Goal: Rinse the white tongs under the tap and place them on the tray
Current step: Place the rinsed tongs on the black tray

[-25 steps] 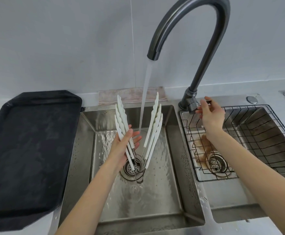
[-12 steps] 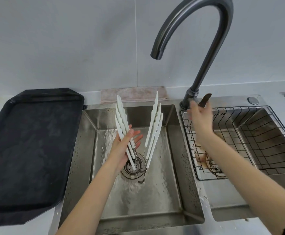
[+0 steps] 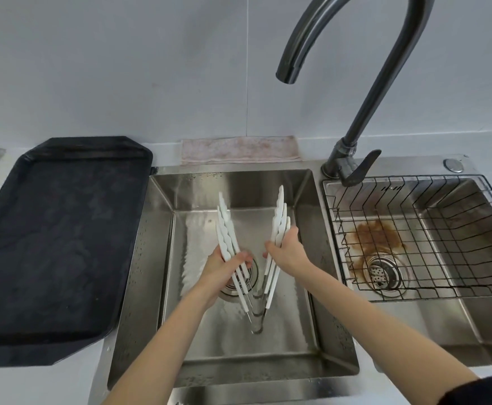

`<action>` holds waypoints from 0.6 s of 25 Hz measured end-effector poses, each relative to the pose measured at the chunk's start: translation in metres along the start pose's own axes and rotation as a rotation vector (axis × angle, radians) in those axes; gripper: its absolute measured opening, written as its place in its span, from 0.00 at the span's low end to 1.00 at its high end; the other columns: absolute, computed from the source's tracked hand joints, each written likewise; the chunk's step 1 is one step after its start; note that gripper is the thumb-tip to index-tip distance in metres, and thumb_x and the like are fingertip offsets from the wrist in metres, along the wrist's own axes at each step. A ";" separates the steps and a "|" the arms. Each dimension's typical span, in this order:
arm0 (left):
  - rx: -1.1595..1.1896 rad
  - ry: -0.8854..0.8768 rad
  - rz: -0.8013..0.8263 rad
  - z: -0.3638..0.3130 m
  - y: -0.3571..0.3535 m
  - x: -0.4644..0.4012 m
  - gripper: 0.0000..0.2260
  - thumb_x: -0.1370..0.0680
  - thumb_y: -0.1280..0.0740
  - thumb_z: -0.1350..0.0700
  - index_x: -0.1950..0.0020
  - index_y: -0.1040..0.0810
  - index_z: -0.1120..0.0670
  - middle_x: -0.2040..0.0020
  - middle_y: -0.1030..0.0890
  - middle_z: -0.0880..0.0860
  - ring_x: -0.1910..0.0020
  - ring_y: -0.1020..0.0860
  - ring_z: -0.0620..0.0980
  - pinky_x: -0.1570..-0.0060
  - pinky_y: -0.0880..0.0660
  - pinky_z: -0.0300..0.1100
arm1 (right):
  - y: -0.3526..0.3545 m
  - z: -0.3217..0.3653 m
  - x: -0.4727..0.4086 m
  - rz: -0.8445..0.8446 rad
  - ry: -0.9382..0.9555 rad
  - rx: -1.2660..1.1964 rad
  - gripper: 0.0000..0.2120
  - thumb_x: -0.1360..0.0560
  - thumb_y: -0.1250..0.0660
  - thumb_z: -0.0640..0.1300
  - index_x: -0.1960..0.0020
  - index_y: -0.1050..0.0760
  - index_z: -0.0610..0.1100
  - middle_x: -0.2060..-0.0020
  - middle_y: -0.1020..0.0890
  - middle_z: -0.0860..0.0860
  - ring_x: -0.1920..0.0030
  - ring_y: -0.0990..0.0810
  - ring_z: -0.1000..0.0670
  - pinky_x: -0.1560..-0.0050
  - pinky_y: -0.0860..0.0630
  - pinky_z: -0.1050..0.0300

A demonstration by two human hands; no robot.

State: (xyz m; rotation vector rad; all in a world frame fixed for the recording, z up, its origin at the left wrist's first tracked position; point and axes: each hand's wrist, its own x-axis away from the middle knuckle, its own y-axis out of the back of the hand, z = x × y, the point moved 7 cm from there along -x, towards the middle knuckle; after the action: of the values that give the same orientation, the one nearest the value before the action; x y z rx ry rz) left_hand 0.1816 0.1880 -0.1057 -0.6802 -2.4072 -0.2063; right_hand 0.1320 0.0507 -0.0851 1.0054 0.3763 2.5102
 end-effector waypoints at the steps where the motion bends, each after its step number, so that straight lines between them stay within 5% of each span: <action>1: -0.061 0.016 -0.022 0.002 0.002 0.000 0.02 0.25 0.34 0.58 0.56 0.25 0.50 0.52 0.17 0.57 0.50 0.18 0.55 0.47 0.23 0.55 | -0.001 -0.006 -0.001 0.002 -0.024 0.012 0.19 0.22 0.42 0.38 0.36 0.45 0.34 0.46 0.19 0.36 0.45 0.19 0.41 0.51 0.23 0.51; 4: -0.100 0.023 -0.006 0.002 0.004 0.000 0.03 0.26 0.33 0.57 0.58 0.25 0.51 0.55 0.17 0.56 0.52 0.18 0.56 0.48 0.23 0.56 | -0.004 -0.019 -0.004 -0.002 -0.096 -0.091 0.17 0.23 0.40 0.38 0.38 0.42 0.36 0.52 0.20 0.38 0.54 0.20 0.44 0.57 0.22 0.54; 8: -0.080 0.001 0.028 0.003 0.008 0.000 0.01 0.24 0.34 0.56 0.56 0.25 0.51 0.56 0.17 0.52 0.56 0.18 0.50 0.54 0.22 0.48 | -0.008 -0.021 -0.010 0.017 -0.118 -0.054 0.16 0.25 0.39 0.40 0.41 0.39 0.36 0.49 0.20 0.37 0.48 0.19 0.40 0.44 0.22 0.45; 12: -0.021 -0.007 0.002 -0.008 0.025 0.002 0.08 0.24 0.34 0.56 0.46 0.26 0.56 0.55 0.17 0.52 0.58 0.18 0.48 0.63 0.21 0.37 | -0.007 0.009 -0.007 0.029 -0.028 0.113 0.13 0.24 0.38 0.44 0.47 0.40 0.39 0.60 0.23 0.47 0.61 0.22 0.52 0.66 0.27 0.60; 15: -0.042 -0.049 -0.035 -0.029 0.046 0.006 0.09 0.24 0.35 0.57 0.46 0.26 0.58 0.56 0.17 0.53 0.60 0.17 0.47 0.63 0.20 0.37 | -0.012 0.039 -0.007 0.035 0.061 0.239 0.14 0.25 0.38 0.47 0.48 0.40 0.42 0.62 0.28 0.50 0.63 0.27 0.52 0.68 0.33 0.60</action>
State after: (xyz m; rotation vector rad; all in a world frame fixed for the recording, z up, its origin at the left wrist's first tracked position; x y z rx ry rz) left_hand 0.2168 0.2205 -0.0795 -0.6693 -2.4691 -0.2578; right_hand 0.1677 0.0616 -0.0664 1.0313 0.6960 2.5764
